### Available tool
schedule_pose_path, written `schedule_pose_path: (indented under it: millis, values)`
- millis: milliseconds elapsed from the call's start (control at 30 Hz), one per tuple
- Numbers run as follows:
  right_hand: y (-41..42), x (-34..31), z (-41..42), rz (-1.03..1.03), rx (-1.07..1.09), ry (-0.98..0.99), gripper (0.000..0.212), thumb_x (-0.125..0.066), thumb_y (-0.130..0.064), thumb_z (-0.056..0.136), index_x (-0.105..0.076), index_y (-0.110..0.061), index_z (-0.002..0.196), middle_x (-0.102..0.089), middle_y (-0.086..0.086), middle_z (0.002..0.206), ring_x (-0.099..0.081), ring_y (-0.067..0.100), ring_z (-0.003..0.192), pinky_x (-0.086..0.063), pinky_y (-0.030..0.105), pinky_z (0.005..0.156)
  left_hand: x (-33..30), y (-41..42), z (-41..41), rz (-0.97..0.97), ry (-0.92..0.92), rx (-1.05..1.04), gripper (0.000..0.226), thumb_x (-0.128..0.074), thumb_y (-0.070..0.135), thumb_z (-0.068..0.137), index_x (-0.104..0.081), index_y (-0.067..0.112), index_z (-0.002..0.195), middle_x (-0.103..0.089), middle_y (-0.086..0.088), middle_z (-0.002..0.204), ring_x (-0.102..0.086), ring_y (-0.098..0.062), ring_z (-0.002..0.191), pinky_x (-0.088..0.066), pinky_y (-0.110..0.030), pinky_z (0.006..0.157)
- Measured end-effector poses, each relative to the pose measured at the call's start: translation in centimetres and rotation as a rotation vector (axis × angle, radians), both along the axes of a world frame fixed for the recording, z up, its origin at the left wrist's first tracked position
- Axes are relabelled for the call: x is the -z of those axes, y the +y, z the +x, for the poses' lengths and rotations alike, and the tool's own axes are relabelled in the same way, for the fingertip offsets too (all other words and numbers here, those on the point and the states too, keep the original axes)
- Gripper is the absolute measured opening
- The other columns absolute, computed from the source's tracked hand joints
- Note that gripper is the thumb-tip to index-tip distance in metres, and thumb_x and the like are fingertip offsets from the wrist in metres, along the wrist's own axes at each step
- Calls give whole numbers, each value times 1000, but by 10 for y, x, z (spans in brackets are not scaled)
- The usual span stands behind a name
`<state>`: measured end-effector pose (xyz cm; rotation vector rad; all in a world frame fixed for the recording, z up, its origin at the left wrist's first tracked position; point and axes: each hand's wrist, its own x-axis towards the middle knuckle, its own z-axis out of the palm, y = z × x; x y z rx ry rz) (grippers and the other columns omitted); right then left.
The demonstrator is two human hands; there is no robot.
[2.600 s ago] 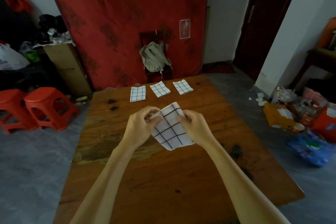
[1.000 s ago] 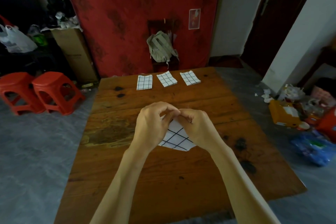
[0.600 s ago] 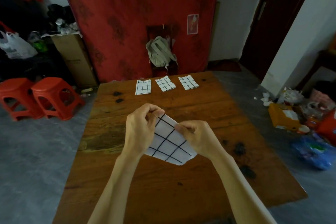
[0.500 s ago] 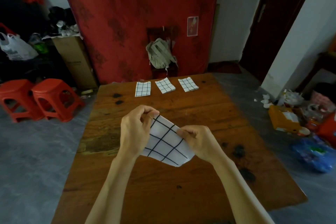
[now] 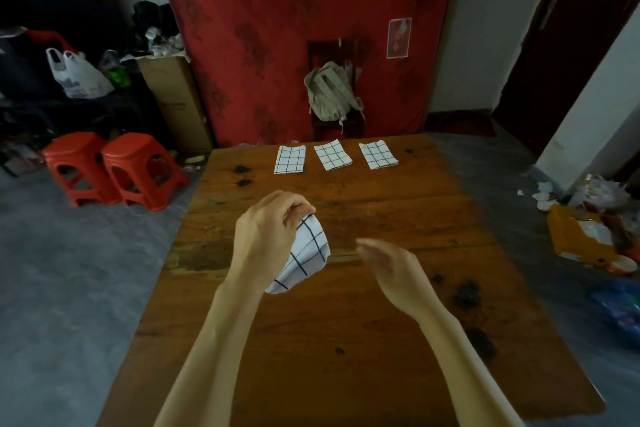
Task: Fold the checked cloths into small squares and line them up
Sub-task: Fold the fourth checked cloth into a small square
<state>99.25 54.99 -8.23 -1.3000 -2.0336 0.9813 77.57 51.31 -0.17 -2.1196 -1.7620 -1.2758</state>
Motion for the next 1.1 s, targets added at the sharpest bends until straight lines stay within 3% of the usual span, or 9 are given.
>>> schedule_pose_path:
  millis: [100, 233, 267, 367, 600, 733, 867, 1000, 1100]
  values:
    - [0, -28, -28, 1, -124, 157, 36, -51, -32, 98, -54, -28, 134, -59, -18, 126, -56, -6, 110, -46, 13, 92, 12, -3, 17, -38, -6, 13, 3, -67, 16, 87, -70, 15, 85, -68, 7, 83, -60, -5, 68, -48, -21, 55]
    - [-3, -42, -38, 80, -184, 245, 19, -53, -27, 99, -70, -21, 101, -67, -15, 82, -59, 3, 71, -43, 20, 60, 16, -10, 28, -55, -67, -5, 4, -67, 17, 87, -70, 17, 85, -68, 10, 84, -59, -2, 72, -45, -15, 58]
    - [-4, -41, -35, 68, -180, 262, 19, -53, -28, 99, -71, -21, 98, -67, -12, 79, -59, 6, 68, -44, 26, 58, 16, -12, 30, -58, -74, -11, 4, -67, 18, 86, -70, 17, 85, -68, 11, 85, -60, -2, 73, -45, -16, 58]
    - [-4, -32, -23, 39, -177, 224, 20, -54, -32, 98, -73, -24, 96, -70, -7, 79, -61, 13, 68, -47, 35, 61, 20, -17, 34, -52, -97, -46, 3, -68, 16, 86, -71, 17, 84, -68, 11, 84, -60, -3, 71, -47, -16, 58]
    - [-3, 7, 14, -71, -57, 155, 18, -54, -31, 98, -72, -31, 93, -70, -16, 86, -64, 1, 78, -56, 34, 69, 20, -5, 40, -1, -167, -147, 7, -65, 14, 85, -71, 11, 88, -71, 5, 86, -64, -5, 76, -52, -18, 63]
    - [-4, 27, 38, -74, 17, 75, 17, -55, -35, 96, -71, -34, 92, -71, -14, 81, -64, 10, 68, -54, 41, 65, 20, 6, 47, 4, -152, -146, 7, -66, 14, 85, -71, 10, 89, -70, 5, 85, -62, -4, 73, -46, -9, 64]
    - [-2, 44, 58, -113, 58, -27, 20, -55, -32, 96, -65, -33, 78, -68, -9, 74, -61, 11, 60, -54, 38, 64, 29, 8, 52, 9, -105, -148, 8, -66, 15, 85, -71, 9, 89, -71, 3, 85, -63, -7, 72, -49, -17, 60]
    - [1, 54, 57, -106, 183, -29, 12, -55, -26, 97, -66, -28, 100, -70, -9, 103, -60, -5, 84, -53, 17, 78, 31, 3, 46, 6, -26, -163, 3, -69, 12, 85, -71, 12, 86, -70, 6, 85, -59, 0, 71, -41, -4, 60]
    - [1, 37, 27, -85, 96, 52, 37, -54, -32, 95, -54, -25, 132, -59, -14, 125, -54, -7, 104, -44, 9, 86, 36, -4, 43, -75, 2, -137, 6, -67, 12, 87, -71, 15, 85, -69, 9, 85, -55, 2, 68, -38, -3, 57]
